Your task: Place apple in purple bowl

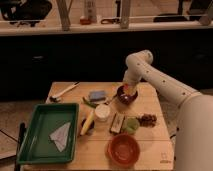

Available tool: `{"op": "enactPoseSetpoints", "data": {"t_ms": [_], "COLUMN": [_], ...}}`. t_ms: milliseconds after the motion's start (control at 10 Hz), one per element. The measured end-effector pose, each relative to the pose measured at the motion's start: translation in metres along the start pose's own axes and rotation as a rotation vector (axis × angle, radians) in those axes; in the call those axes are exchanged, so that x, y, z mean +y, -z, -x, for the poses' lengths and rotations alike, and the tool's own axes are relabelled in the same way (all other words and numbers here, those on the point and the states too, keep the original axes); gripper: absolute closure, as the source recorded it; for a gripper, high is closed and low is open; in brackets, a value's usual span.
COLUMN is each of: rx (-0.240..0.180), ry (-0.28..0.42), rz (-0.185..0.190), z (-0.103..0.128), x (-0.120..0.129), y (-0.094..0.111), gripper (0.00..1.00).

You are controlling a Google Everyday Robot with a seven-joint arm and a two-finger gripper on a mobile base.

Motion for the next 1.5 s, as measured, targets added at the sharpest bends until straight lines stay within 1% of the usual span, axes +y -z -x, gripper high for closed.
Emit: {"op": "enactPoseSetpoints", "data": {"t_ms": [300,500,600,700,800,1100,1200,1500], "rx": [-0.008,-0.013,-0.017,-0.023,-0.024,-0.023,-0.023,-0.011], "ry": [0.005,-0.002,-0.001,0.005,0.006,0.008,0.009,0.011], "rz": [0.009,0.016,0.022,0.028,0.031,0.041,0.042,0.047], "z": [0.0011,-0.0008,0.0003,0.0019,0.0016,0.0025,0.004,0.0055], "x": [-0.0041,-0.0039,-0.0041,-0.0044,-0.0041,-0.0017,-0.0018,-0.0007], "y": [-0.0026,-0.003,-0.0041,-0.0052,-0.0055,-0.007,-0.0072,-0.007], "gripper": [0.98,0.85,0.76,0.62,0.54,0.23,0.2,0.2]}}
